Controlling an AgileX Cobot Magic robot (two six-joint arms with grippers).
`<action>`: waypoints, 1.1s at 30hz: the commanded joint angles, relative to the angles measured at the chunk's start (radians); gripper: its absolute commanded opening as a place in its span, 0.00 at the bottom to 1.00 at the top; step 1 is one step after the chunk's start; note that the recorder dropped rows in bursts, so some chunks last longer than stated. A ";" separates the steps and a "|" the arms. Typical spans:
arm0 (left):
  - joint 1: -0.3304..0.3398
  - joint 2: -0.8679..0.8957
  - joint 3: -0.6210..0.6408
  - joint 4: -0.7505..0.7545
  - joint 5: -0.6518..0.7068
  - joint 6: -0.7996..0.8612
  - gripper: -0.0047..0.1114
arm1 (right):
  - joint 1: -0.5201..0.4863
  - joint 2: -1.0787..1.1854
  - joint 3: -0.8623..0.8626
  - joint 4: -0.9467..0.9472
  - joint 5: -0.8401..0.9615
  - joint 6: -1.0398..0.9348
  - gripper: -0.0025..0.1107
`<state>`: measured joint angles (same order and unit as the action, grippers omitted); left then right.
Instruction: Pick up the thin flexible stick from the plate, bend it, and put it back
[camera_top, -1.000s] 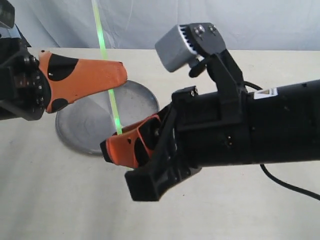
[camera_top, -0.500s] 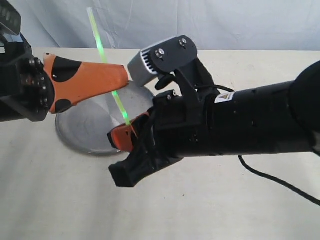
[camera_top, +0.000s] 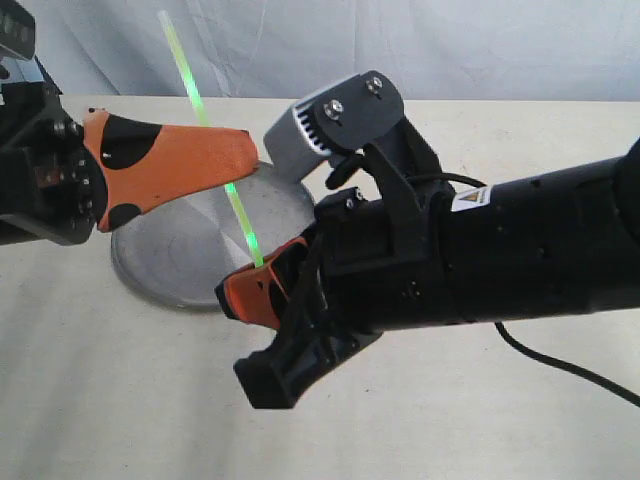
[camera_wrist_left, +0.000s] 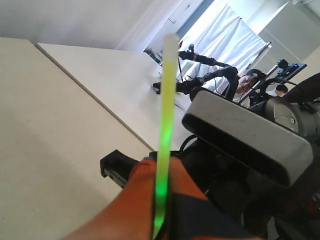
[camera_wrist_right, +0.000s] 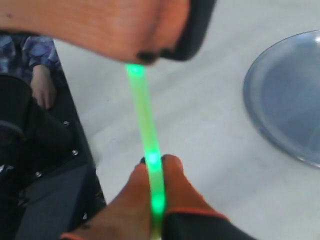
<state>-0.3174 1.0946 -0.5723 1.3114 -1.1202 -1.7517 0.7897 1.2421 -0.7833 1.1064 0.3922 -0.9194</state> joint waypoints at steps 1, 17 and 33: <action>-0.003 -0.012 -0.003 -0.073 -0.015 0.050 0.16 | -0.009 -0.028 0.010 -0.010 0.093 0.006 0.02; -0.003 -0.012 -0.003 -0.042 0.032 0.133 0.04 | -0.009 -0.067 0.010 0.008 0.194 0.057 0.02; -0.003 -0.012 -0.003 -0.164 -0.101 0.111 0.04 | -0.009 -0.222 0.010 -0.190 0.020 0.197 0.02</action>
<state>-0.3173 1.0860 -0.5762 1.1839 -1.1249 -1.6427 0.7837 0.9895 -0.7663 0.9811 0.5270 -0.7691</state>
